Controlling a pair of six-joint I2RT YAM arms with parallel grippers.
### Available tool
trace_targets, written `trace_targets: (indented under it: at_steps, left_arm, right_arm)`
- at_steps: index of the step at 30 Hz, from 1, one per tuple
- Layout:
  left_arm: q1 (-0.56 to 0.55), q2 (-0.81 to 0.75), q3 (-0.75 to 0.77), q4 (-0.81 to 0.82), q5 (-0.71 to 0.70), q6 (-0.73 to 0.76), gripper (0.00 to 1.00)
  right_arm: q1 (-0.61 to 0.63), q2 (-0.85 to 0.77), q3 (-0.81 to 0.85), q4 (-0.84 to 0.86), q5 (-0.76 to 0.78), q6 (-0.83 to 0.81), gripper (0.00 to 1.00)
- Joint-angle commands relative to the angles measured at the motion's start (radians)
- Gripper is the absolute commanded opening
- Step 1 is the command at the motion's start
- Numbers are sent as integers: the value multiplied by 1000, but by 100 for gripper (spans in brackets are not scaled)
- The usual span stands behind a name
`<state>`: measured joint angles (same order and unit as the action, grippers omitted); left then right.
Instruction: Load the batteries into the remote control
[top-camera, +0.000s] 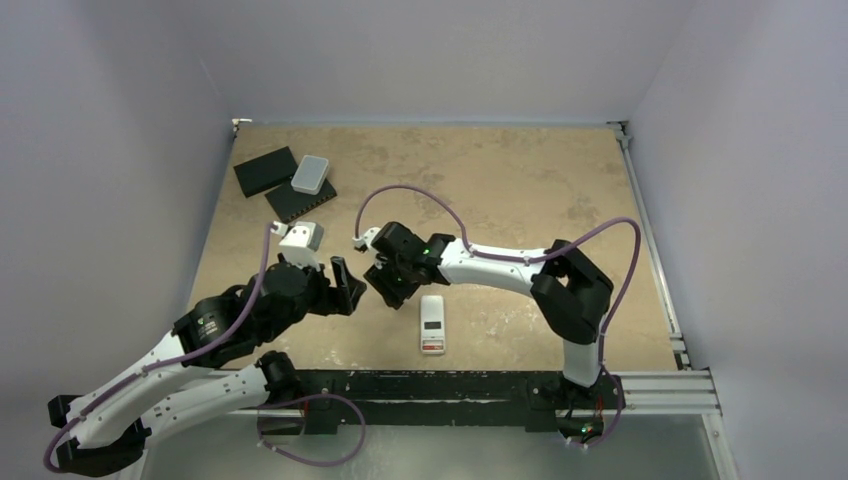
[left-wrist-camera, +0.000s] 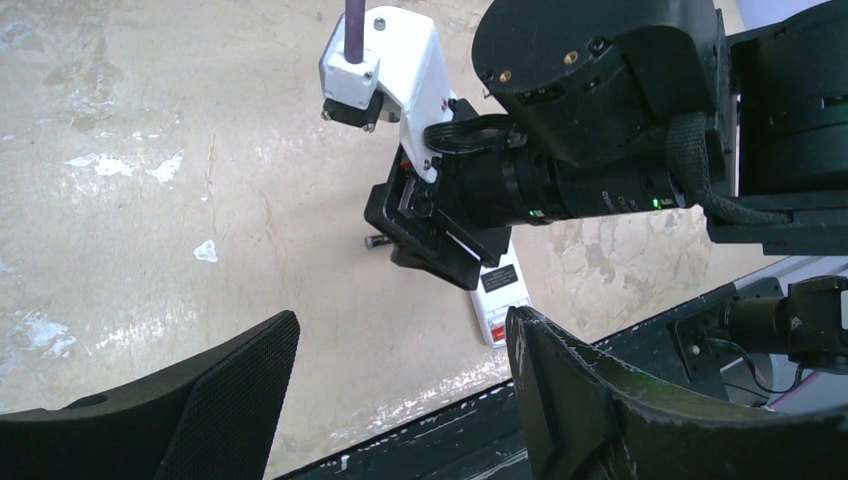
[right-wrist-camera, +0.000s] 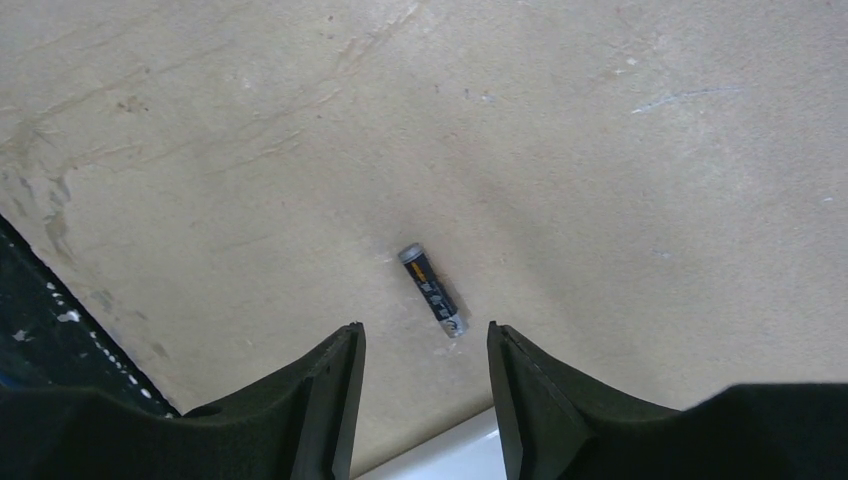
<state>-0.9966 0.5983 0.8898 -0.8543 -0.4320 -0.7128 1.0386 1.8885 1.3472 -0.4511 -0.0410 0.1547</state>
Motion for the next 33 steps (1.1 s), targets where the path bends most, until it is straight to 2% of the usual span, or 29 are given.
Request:
trace_targets:
  at_steps: [1, 18, 33]
  left_arm:
    - [3, 0, -5, 24, -3, 22, 76]
    - [3, 1, -6, 25, -4, 22, 76]
    - [3, 0, -7, 25, -7, 19, 76]
  right_arm:
    - [-22, -22, -8, -2, -19, -71, 57]
    - [-28, 70, -8, 12, -77, -101, 57]
    - [-18, 81, -67, 10, 1, -84, 41]
